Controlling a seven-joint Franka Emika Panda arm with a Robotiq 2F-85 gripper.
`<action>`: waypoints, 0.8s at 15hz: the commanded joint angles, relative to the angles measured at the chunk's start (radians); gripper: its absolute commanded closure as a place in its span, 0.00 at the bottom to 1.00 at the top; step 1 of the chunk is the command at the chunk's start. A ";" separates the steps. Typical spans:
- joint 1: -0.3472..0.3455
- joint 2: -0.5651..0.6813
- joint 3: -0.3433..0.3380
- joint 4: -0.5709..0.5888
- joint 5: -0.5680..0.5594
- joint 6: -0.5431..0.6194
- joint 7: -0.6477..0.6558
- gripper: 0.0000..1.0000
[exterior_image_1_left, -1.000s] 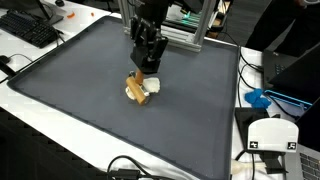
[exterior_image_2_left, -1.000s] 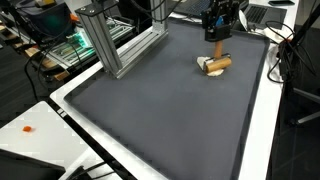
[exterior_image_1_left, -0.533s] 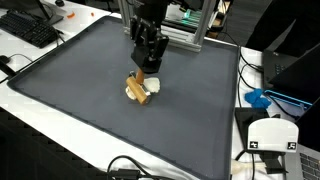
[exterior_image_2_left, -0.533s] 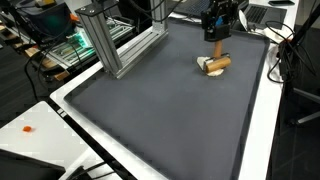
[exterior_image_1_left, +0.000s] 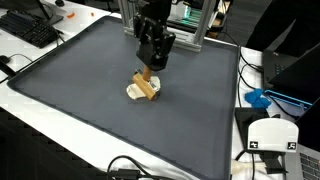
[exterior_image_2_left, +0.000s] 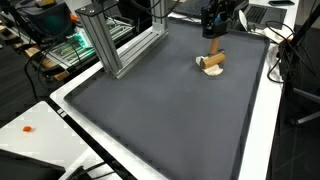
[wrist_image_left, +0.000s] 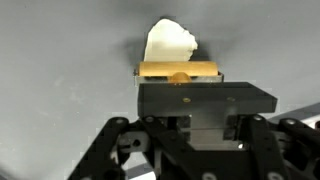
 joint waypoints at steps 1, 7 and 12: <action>-0.002 0.013 0.020 -0.005 0.029 -0.069 -0.033 0.71; -0.004 0.022 0.024 0.007 0.031 -0.086 -0.040 0.67; -0.001 0.033 0.022 0.019 0.023 -0.088 -0.035 0.68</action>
